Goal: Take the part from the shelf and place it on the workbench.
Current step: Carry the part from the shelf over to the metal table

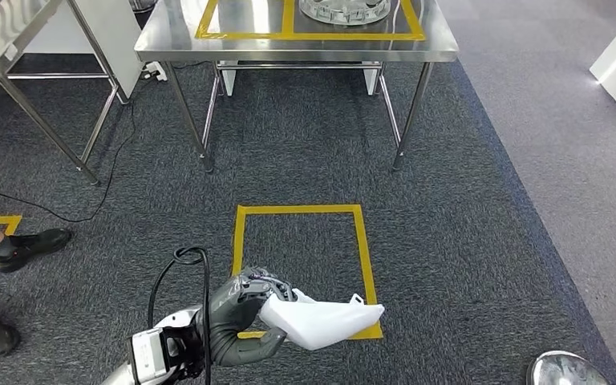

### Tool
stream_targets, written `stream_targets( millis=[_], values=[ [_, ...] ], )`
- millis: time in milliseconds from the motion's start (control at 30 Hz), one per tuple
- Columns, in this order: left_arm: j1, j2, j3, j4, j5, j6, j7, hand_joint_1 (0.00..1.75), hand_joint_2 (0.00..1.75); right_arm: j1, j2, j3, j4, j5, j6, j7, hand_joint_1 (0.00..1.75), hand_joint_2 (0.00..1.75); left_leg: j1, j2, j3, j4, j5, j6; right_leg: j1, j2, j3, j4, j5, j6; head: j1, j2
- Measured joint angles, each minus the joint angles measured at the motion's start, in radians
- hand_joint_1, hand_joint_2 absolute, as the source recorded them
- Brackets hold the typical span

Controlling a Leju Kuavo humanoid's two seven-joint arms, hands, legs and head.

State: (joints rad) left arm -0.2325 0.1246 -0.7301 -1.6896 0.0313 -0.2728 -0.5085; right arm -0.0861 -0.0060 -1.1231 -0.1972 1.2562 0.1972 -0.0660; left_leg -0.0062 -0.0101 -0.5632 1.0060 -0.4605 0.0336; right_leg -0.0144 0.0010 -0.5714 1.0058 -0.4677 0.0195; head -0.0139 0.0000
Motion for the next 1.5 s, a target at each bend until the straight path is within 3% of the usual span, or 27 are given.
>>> stream_targets(
  millis=[67,133,233,267,300,333,400,433,500,600,633,700,767,800,833,867,933,1000,1133,1200,1267,1333,1367,1400,1467,1500],
  values=[
    [0.000,0.000,-0.001,0.000,0.000,0.000,0.000,1.75,1.75,0.000,0.000,0.000,0.000,0.000,0.000,0.000,0.00,0.00,-0.001,0.000,-0.001,0.001,-0.002,-0.010,0.000,-0.002,0.000,-0.003,0.003,-0.009,0.000,0.000],
    [-0.001,0.001,-0.001,0.000,0.000,0.000,0.000,1.75,1.75,0.000,0.001,0.000,0.000,0.000,0.000,0.000,0.00,0.00,0.000,0.002,-0.013,0.032,-0.026,-0.022,-0.006,-0.004,0.003,-0.008,0.006,-0.020,-0.003,0.000],
    [-0.001,0.002,-0.001,0.000,0.000,0.000,-0.001,1.75,1.75,0.000,0.001,0.000,0.000,0.000,0.000,0.000,0.00,0.00,0.008,0.004,-0.095,0.215,-0.119,-0.039,-0.008,-0.007,0.005,-0.010,0.005,-0.030,-0.008,0.000],
    [0.001,0.002,-0.001,0.001,0.001,0.000,-0.004,1.75,1.75,0.000,0.001,0.000,0.000,0.000,-0.002,0.000,0.00,0.00,0.010,0.004,-0.122,0.272,-0.138,-0.043,-0.007,-0.007,0.005,-0.009,0.004,-0.031,-0.008,0.000],
    [0.002,0.003,-0.002,0.001,0.002,0.001,-0.008,1.75,1.75,0.000,0.001,0.000,0.000,0.000,-0.003,0.000,0.00,0.00,0.012,0.004,-0.134,0.294,-0.136,-0.045,-0.007,-0.007,0.006,-0.009,0.002,-0.031,-0.008,0.000],
    [0.002,0.004,-0.002,0.001,0.003,0.001,-0.012,1.75,1.75,0.000,0.001,0.000,0.000,0.000,-0.005,0.000,0.00,0.00,0.014,0.004,-0.126,0.275,-0.115,-0.045,-0.008,-0.007,0.008,-0.008,0.001,-0.030,-0.008,0.000],
    [0.002,0.005,-0.002,0.000,0.006,0.001,-0.018,1.75,1.75,0.000,0.001,0.000,0.000,0.000,-0.006,0.000,0.00,0.00,0.016,0.008,-0.066,0.146,-0.044,-0.041,-0.008,-0.007,0.015,-0.007,-0.004,-0.024,-0.008,0.000],
    [0.001,0.005,-0.002,-0.001,0.007,0.001,-0.020,1.75,1.75,0.000,0.001,0.000,0.000,-0.001,-0.006,0.000,0.00,0.00,0.015,0.010,-0.035,0.079,-0.022,-0.036,-0.007,-0.007,0.017,-0.006,-0.008,-0.019,-0.008,0.000],
    [0.001,0.006,-0.002,-0.006,0.009,0.001,-0.021,1.75,1.75,0.000,0.001,0.000,0.000,-0.001,-0.007,0.000,0.00,0.00,0.009,0.013,-0.005,0.007,-0.012,-0.022,-0.005,-0.008,0.020,-0.006,-0.011,-0.006,-0.007,0.000],
    [0.002,0.007,-0.002,-0.012,0.011,0.001,-0.023,1.75,1.75,0.000,0.000,0.000,0.000,-0.001,-0.008,0.001,0.00,0.00,0.009,0.007,0.009,-0.007,-0.013,0.002,-0.006,-0.010,0.023,0.007,-0.005,0.017,-0.006,0.000],
    [0.002,0.007,-0.002,-0.014,0.012,0.001,-0.023,1.75,1.75,-0.001,0.000,0.000,0.000,-0.001,-0.008,0.001,0.00,0.00,0.010,0.006,0.016,-0.010,-0.012,0.009,-0.007,-0.010,0.015,0.026,-0.015,0.021,-0.004,0.000],
    [0.002,0.007,-0.002,-0.016,0.012,0.001,-0.024,1.75,1.75,-0.002,-0.001,0.000,0.000,-0.001,-0.008,0.002,0.00,0.00,0.010,0.006,0.025,-0.013,-0.012,0.018,-0.009,-0.008,-0.031,0.116,-0.065,0.024,0.000,0.000],
    [0.005,0.008,-0.002,-0.016,0.014,0.001,-0.025,1.75,1.75,-0.001,-0.003,0.000,0.000,-0.001,-0.009,0.002,0.00,0.00,0.006,0.005,0.027,-0.012,-0.018,0.023,-0.009,-0.006,-0.107,0.238,-0.116,0.026,0.002,0.000],
    [0.007,0.008,-0.002,-0.016,0.014,0.001,-0.025,1.75,1.75,0.000,-0.004,0.000,0.000,-0.001,-0.009,0.002,0.00,0.00,0.004,0.003,0.030,-0.012,-0.022,0.024,-0.008,-0.005,-0.134,0.271,-0.119,0.027,0.002,0.000],
    [0.009,0.008,-0.002,-0.016,0.015,0.001,-0.025,1.75,1.75,0.002,-0.005,0.000,0.000,-0.001,-0.009,0.002,0.00,0.00,0.003,0.001,0.036,-0.011,-0.027,0.024,-0.008,-0.005,-0.143,0.265,-0.100,0.025,0.002,0.000],
    [0.010,0.008,-0.002,-0.016,0.016,0.001,-0.025,1.75,1.75,0.004,-0.006,0.000,0.000,-0.001,-0.009,0.002,0.00,0.00,0.002,-0.001,0.045,-0.011,-0.033,0.023,-0.008,-0.005,-0.134,0.228,-0.065,0.024,0.002,0.000],
    [0.011,0.008,-0.002,-0.018,0.017,0.001,-0.025,1.75,1.75,0.005,-0.009,0.000,0.000,-0.001,-0.009,0.002,0.00,0.00,0.000,-0.002,0.065,-0.011,-0.049,0.017,-0.005,-0.005,-0.086,0.095,0.014,0.016,0.002,0.000],
    [0.011,0.008,-0.002,-0.019,0.018,0.000,-0.026,1.75,1.75,0.004,-0.012,0.000,0.000,-0.001,-0.008,0.001,0.00,0.00,0.000,-0.002,0.072,-0.013,-0.063,0.006,0.003,-0.005,-0.057,0.015,0.028,0.002,0.001,0.000],
    [0.013,0.009,-0.001,-0.023,0.020,-0.002,-0.028,1.75,1.75,0.008,-0.014,0.000,-0.001,-0.001,-0.008,0.000,0.00,0.00,0.000,0.000,0.086,0.019,-0.072,-0.017,0.003,-0.003,-0.024,-0.003,0.008,-0.027,-0.001,0.000],
    [0.011,0.009,0.000,-0.025,0.020,-0.002,-0.029,1.75,1.75,0.009,-0.014,0.000,0.000,-0.001,-0.007,0.000,0.00,0.00,0.004,0.003,0.047,0.103,-0.094,-0.027,0.000,-0.003,0.005,-0.005,-0.005,-0.035,-0.006,0.000],
    [0.012,0.010,0.001,-0.026,0.020,-0.002,-0.030,1.75,1.75,0.009,-0.014,-0.001,0.000,-0.001,-0.007,0.000,0.00,0.00,0.009,0.004,-0.038,0.220,-0.137,-0.036,0.000,-0.002,0.028,-0.005,-0.022,-0.037,-0.011,0.000],
    [0.016,0.011,0.001,-0.026,0.020,-0.003,-0.030,1.75,1.75,0.009,-0.014,-0.001,0.000,-0.001,-0.007,0.000,0.00,0.00,0.011,0.004,-0.104,0.261,-0.171,-0.039,0.000,-0.001,0.056,-0.005,-0.044,-0.036,-0.010,0.000],
    [0.017,0.012,0.001,-0.026,0.020,-0.003,-0.030,1.75,1.75,0.009,-0.014,-0.001,0.000,-0.001,-0.007,0.001,0.00,0.00,0.010,0.004,-0.116,0.236,-0.163,-0.036,0.000,0.000,0.075,-0.005,-0.058,-0.034,-0.010,0.000],
    [0.018,0.012,0.001,-0.026,0.019,-0.003,-0.030,1.75,1.75,0.010,-0.014,-0.001,0.000,-0.001,-0.007,0.001,0.00,0.00,0.010,0.004,-0.117,0.186,-0.126,-0.031,0.001,0.000,0.093,-0.005,-0.073,-0.032,-0.010,0.000],
    [0.021,0.014,0.002,-0.025,0.019,-0.003,-0.029,1.75,1.75,0.010,-0.012,-0.001,0.000,-0.001,-0.007,0.002,0.00,0.00,0.004,0.005,-0.111,0.089,-0.006,-0.017,0.002,0.000,0.124,-0.005,-0.100,-0.024,-0.008,0.000],
    [0.022,0.015,0.003,-0.026,0.018,-0.003,-0.029,1.75,1.75,0.009,-0.012,-0.001,0.001,-0.002,-0.007,0.002,0.00,0.00,0.000,0.005,-0.107,0.063,0.036,-0.010,0.001,0.001,0.132,-0.007,-0.110,-0.018,-0.008,0.000]
  ],
)
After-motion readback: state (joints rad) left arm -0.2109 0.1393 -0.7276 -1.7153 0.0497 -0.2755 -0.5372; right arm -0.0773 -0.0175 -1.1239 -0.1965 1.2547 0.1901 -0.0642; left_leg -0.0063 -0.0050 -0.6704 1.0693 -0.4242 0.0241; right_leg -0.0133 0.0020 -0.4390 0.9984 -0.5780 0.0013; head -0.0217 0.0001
